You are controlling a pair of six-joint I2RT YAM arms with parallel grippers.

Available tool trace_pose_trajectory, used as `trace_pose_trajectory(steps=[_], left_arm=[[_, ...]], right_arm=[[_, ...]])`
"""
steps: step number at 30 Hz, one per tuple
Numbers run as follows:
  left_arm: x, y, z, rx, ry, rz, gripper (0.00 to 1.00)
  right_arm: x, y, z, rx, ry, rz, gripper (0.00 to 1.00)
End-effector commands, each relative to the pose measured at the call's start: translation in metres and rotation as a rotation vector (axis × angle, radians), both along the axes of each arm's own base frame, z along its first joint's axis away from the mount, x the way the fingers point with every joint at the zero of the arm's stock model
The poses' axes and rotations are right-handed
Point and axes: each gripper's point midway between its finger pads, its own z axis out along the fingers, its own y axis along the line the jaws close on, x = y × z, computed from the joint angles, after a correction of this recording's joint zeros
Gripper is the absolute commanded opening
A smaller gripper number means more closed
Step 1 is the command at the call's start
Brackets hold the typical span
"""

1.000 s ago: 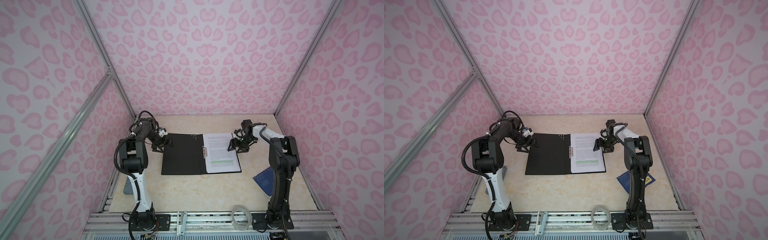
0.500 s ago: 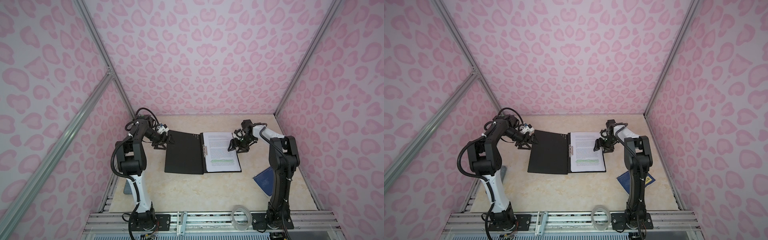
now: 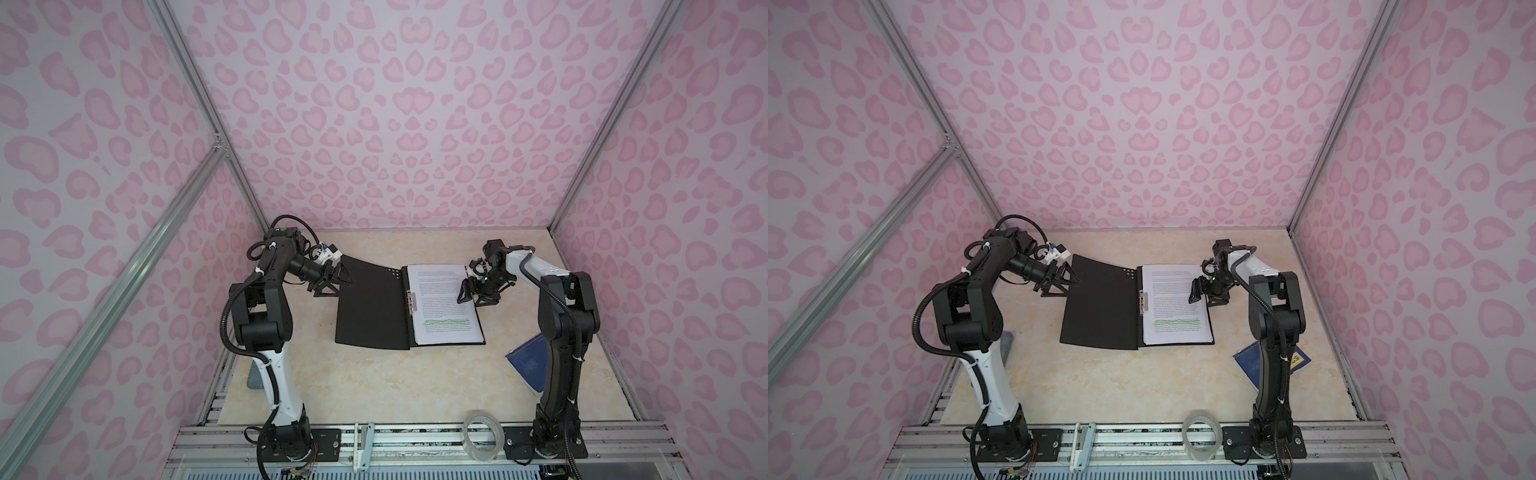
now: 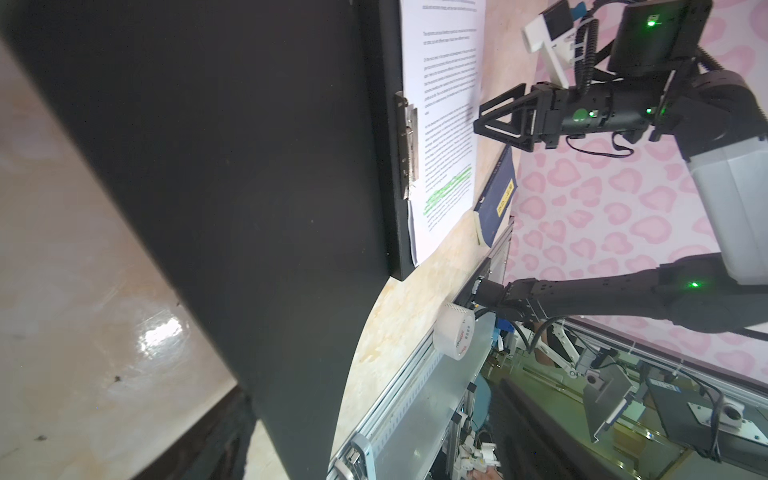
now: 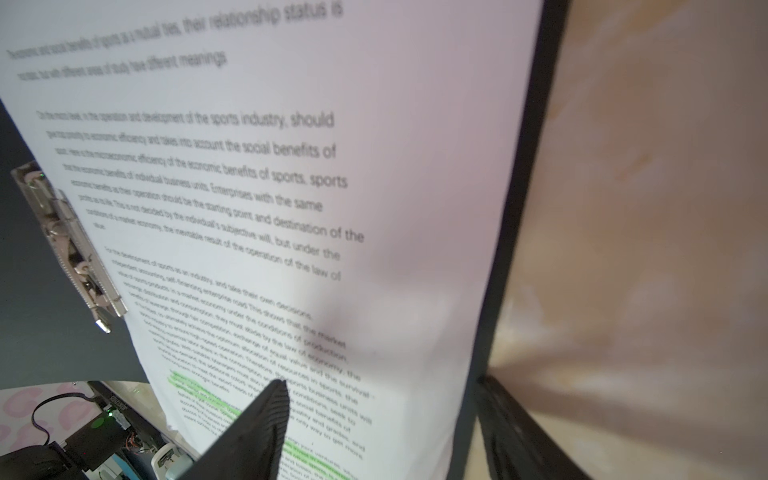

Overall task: Put the files into the folder
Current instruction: 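Lift the black cover upright with the left gripper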

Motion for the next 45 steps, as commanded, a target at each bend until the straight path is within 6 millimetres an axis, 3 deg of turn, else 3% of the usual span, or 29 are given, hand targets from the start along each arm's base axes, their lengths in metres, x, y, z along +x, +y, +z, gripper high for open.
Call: trace_pose_trajectory(steps=[1, 6, 17, 30, 40, 45], left_arm=[[-0.002, -0.024, 0.04, -0.21, -0.019, 0.007, 0.9], [-0.006, -0.026, 0.054, -0.221, -0.049, 0.001, 0.9], [-0.01, -0.025, 0.057, -0.218, -0.057, -0.005, 0.91], [0.001, -0.033, 0.079, -0.211, -0.122, -0.027, 0.93], [0.002, -0.059, 0.085, -0.208, -0.137, -0.092, 0.93], [0.007, -0.07, 0.093, -0.197, -0.166, -0.116, 0.96]], right_arm=[[-0.025, -0.001, -0.023, -0.023, 0.119, 0.011, 0.75], [-0.024, -0.005, -0.022, -0.038, 0.114, 0.002, 0.75], [-0.017, -0.01, -0.015, -0.042, 0.074, -0.021, 0.75], [0.017, -0.013, 0.027, -0.03, -0.102, -0.053, 0.75], [0.024, -0.014, 0.049, -0.013, -0.186, -0.087, 0.75], [0.024, -0.007, 0.079, 0.09, -0.232, -0.13, 0.75]])
